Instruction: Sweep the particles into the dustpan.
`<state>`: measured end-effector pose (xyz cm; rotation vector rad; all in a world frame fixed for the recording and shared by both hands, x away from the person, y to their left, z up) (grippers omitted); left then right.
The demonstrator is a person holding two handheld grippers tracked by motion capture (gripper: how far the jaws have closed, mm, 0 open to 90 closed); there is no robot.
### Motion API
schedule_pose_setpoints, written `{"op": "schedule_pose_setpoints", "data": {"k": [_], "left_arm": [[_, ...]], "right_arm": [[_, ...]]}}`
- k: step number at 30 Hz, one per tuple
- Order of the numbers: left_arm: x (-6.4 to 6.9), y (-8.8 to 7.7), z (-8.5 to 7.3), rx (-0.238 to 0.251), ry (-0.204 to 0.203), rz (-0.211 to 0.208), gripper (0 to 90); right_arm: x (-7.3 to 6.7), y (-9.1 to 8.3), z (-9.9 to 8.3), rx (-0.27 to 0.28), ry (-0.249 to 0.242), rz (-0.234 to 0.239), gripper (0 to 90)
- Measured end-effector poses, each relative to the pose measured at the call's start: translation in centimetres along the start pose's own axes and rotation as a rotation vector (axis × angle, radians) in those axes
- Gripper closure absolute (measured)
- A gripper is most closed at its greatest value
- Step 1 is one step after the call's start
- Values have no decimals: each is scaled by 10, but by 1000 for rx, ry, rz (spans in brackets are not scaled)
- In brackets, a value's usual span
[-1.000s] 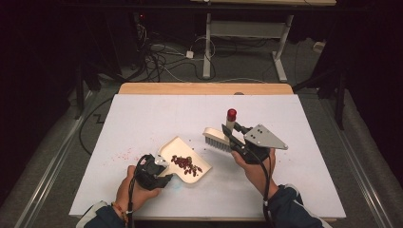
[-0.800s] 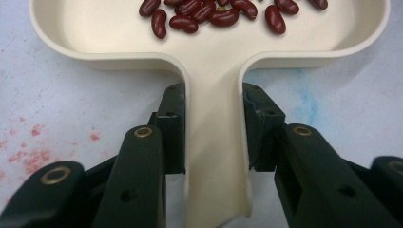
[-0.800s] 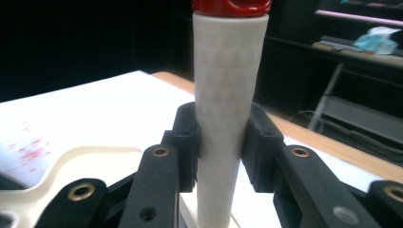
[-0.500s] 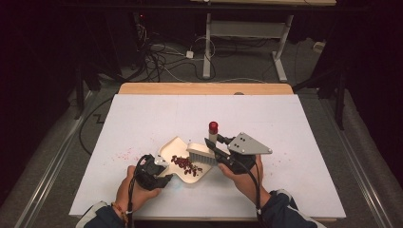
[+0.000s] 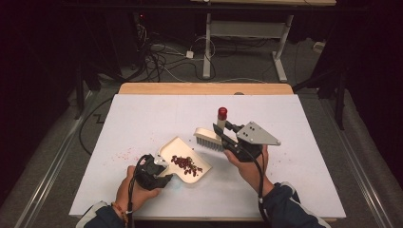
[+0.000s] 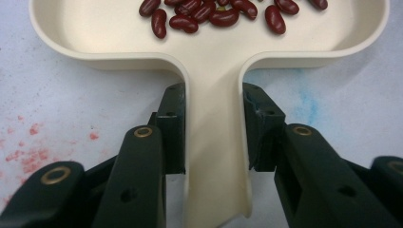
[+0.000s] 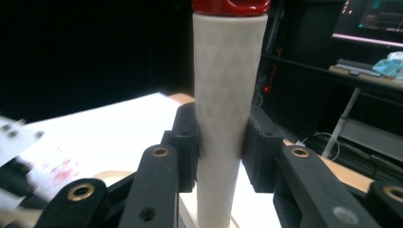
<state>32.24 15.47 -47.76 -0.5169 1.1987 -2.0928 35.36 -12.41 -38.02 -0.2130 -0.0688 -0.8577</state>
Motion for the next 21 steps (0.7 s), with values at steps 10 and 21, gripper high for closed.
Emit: {"op": "schedule_pose_setpoints", "data": {"k": [10, 21], "left_arm": [[-3, 0, -1, 5, -14, -19, 641], [-5, -1, -4, 4, -32, -36, 641]], "right_arm": [[5, 61, -10, -22, -23, 5, 699], [-9, 52, -19, -47, -43, 121, 699]]}}
Point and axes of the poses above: each handheld gripper's, and its own axes: y roughly forward along the jaws, z roughly out of its top, x roughly to its right, the point moved 1 cm from there along y, roughly forward along the jaws
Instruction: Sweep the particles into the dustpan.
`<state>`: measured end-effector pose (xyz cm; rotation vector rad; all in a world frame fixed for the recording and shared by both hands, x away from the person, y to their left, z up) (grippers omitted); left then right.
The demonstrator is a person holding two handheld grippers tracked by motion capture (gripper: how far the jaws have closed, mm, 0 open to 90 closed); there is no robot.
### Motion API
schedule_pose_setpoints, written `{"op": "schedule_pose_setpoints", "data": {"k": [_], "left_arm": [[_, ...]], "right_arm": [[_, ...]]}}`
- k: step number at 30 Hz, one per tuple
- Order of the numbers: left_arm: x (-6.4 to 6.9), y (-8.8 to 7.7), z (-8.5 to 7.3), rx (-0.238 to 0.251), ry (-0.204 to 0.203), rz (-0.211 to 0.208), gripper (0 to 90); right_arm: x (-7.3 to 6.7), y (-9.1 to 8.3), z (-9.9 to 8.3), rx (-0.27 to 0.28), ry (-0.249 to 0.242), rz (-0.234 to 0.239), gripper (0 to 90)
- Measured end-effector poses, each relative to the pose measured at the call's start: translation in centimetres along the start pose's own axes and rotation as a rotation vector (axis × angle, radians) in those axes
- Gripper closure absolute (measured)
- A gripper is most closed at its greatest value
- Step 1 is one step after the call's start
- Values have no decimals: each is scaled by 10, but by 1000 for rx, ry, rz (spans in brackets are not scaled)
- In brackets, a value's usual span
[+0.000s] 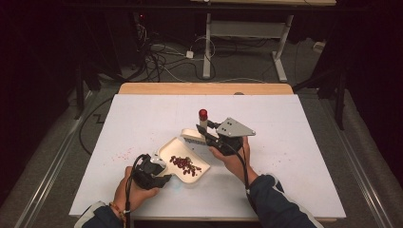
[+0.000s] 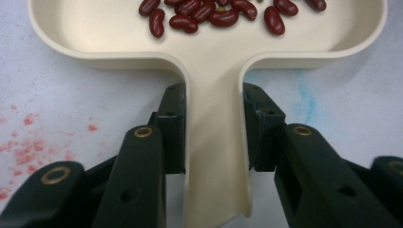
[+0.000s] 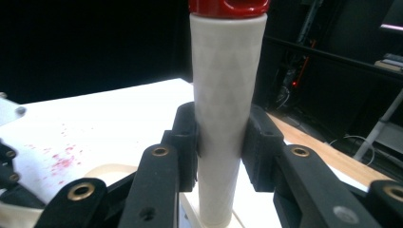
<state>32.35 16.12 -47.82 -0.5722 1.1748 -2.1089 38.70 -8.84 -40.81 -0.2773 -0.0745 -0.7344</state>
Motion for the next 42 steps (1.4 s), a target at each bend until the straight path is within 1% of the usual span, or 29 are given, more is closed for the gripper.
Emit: {"op": "schedule_pose_setpoints", "data": {"k": [3, 6, 8, 10, 11, 12, 13, 14, 15, 17, 20, 21, 24, 27, 28, 30, 33, 34, 35, 38, 39, 40, 41, 42], "left_arm": [[0, 0, 0, -3, 0, 3, 641], [1, 0, 0, -2, 2, 3, 641], [1, 0, 0, -3, 3, 3, 641], [1, 0, 0, -3, 3, 4, 641], [1, 0, 0, -3, 4, 6, 641], [1, 0, 0, -4, 5, 8, 641], [2, 0, 0, -4, 6, 11, 641], [2, 0, 0, -4, 7, 11, 641], [2, 0, 0, -4, 7, 11, 641], [1, 0, 0, -4, 7, 11, 641], [1, 0, 0, -3, 8, 11, 641], [1, 0, 0, -3, 7, 11, 641], [2, 0, 0, -4, 7, 12, 640], [1, 0, 0, -3, 7, 11, 641], [2, 0, 0, -3, 7, 11, 641], [2, 0, 0, -3, 7, 12, 641], [2, 0, 0, -3, 7, 12, 641], [2, 0, 0, -3, 6, 12, 641], [2, 0, 0, -2, 5, 12, 641], [1, 0, 0, -1, 2, 10, 641], [2, 0, 0, -1, 3, 12, 641], [2, 0, 0, 0, 4, 13, 640], [2, 0, 0, 0, 3, 14, 640], [2, 0, 0, 0, 4, 14, 640]], "right_arm": [[-2, -5, -1, -6, 11, 6, 699], [-5, -13, -1, -15, 33, 16, 698], [-12, -18, -1, -23, 36, 28, 698], [-18, -22, 1, -13, 30, 52, 699], [-21, -23, 2, -17, 45, 62, 699], [-24, -24, 3, -12, 41, 69, 699], [-26, -25, 4, -12, 50, 78, 699], [-27, -26, 5, -5, 40, 92, 700], [-29, -26, 6, -1, 42, 96, 700], [-30, -28, 7, -2, 34, 94, 700], [-27, -32, 10, 16, 45, 83, 700], [-25, -33, 11, 25, 58, 81, 700], [-18, -40, 17, 55, 66, 57, 700], [-10, -48, 22, 66, 71, 41, 699], [-8, -49, 23, 64, 71, 33, 699], [-4, -51, 23, 42, 70, 27, 699], [1, -47, 20, -8, 84, 32, 699], [2, -45, 18, -17, 88, 33, 699], [1, -43, 15, -30, 90, 37, 699], [-5, -37, 10, -64, 69, 57, 699], [-7, -35, 10, -65, 56, 64, 699], [-10, -34, 10, -67, 67, 71, 699], [-12, -33, 10, -65, 55, 81, 699], [-15, -33, 10, -64, 59, 86, 699]]}}
Point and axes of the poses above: each handheld gripper's, and its own axes: y roughly forward along the jaws, z roughly out of its top, x roughly to its right, the point moved 1 cm from there along y, roughly forward along the jaws
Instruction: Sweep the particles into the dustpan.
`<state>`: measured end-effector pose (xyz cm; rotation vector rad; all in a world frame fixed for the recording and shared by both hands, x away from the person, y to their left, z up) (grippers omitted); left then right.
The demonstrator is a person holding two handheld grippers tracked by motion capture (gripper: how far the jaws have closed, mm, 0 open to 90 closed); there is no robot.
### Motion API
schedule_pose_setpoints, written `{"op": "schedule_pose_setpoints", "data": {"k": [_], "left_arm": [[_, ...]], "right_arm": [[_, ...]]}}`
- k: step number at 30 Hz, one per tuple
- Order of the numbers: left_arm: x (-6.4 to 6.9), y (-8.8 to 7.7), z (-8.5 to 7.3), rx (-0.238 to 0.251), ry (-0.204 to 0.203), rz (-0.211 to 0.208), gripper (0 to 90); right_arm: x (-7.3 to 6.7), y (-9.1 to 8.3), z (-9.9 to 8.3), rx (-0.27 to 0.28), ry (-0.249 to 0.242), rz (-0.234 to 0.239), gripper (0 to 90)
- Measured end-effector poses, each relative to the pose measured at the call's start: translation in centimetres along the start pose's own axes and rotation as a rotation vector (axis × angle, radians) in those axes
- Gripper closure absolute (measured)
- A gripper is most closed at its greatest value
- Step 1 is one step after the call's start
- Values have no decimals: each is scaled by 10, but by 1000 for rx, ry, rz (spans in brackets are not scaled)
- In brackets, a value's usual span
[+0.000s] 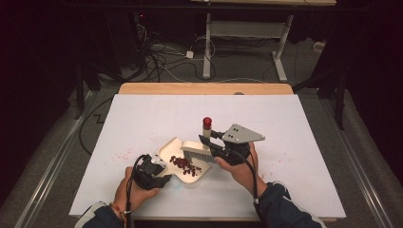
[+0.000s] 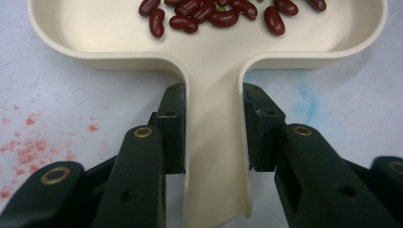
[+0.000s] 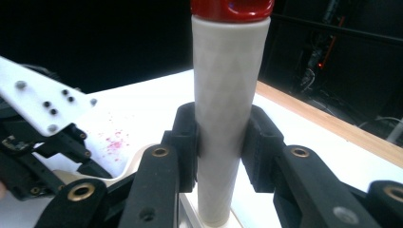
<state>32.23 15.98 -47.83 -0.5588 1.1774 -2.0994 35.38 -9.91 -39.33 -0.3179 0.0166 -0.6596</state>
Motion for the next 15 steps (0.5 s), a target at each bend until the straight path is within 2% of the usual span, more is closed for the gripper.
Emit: {"op": "schedule_pose_setpoints", "data": {"k": [3, 7, 15], "left_arm": [[0, 0, 0, 1, 1, 1, 640], [1, 0, 0, 1, -2, 2, 641], [0, 0, 0, 1, 0, 2, 641]], "right_arm": [[-8, 2, 1, 1, -9, 22, 699], [-13, 1, 2, 6, -30, 15, 699], [-3, -8, 7, 37, -13, -14, 699]]}}
Point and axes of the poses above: each handheld gripper's, and its own axes: y roughly forward along the jaws, z roughly out of its top, x roughly to its right, the point moved 1 cm from there along y, roughly forward along the jaws
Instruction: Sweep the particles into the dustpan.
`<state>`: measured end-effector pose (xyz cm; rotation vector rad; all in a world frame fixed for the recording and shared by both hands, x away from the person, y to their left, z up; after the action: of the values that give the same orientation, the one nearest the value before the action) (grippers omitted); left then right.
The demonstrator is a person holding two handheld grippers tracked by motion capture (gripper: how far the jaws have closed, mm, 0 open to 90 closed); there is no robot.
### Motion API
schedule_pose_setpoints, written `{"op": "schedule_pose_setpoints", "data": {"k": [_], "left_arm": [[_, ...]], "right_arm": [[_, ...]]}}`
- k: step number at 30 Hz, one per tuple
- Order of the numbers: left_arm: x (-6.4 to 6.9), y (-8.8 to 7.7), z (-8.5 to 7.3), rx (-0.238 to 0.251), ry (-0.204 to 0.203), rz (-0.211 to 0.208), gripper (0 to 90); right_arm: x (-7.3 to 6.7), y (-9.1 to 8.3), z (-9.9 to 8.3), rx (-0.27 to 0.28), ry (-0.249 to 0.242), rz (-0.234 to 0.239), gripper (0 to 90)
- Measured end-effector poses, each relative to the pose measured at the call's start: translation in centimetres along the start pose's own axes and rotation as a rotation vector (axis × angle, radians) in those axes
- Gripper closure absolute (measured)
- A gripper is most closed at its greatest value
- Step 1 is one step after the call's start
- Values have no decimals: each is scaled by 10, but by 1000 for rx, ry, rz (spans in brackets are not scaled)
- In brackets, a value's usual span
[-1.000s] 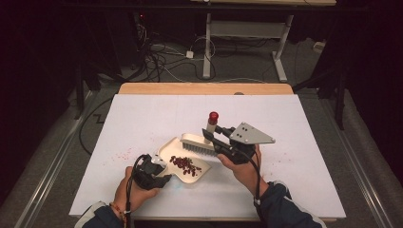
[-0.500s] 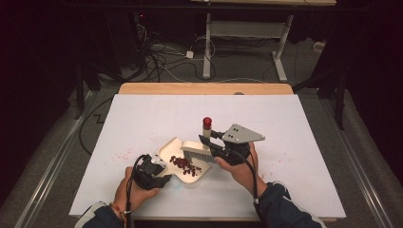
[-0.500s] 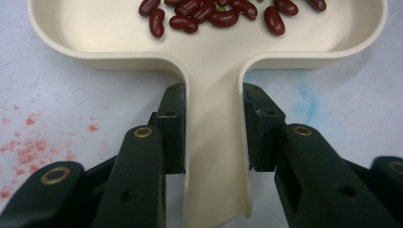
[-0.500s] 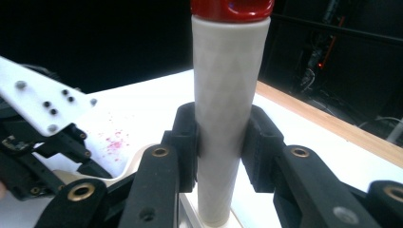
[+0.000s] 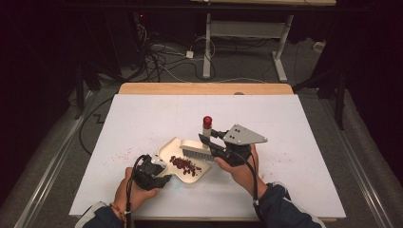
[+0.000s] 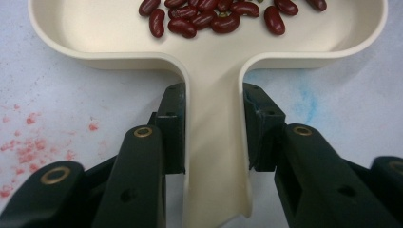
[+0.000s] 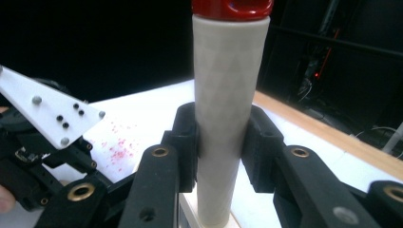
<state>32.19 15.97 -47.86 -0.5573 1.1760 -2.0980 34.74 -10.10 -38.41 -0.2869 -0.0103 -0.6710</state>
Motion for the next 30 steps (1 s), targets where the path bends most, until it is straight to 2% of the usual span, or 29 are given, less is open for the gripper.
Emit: {"op": "schedule_pose_setpoints", "data": {"k": [11, 17, 21, 30], "left_arm": [[0, 0, 0, -2, -3, -3, 640], [0, 0, 0, 0, -2, -1, 640], [0, 0, 0, -1, -2, -2, 641], [0, 0, 0, 0, -3, 2, 641]], "right_arm": [[15, -12, 5, 8, 18, -34, 699], [17, -17, 10, 15, -14, -57, 699], [19, -22, 12, 18, -13, -60, 699], [29, -47, 21, 49, 1, -102, 699]]}}
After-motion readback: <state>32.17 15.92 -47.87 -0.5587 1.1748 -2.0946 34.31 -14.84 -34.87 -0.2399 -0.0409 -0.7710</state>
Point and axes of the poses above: each handheld gripper's, and its own axes: y roughly forward along the jaws, z roughly out of its top, x roughly to its right, the point moved 1 cm from there along y, roughly forward along the jaws
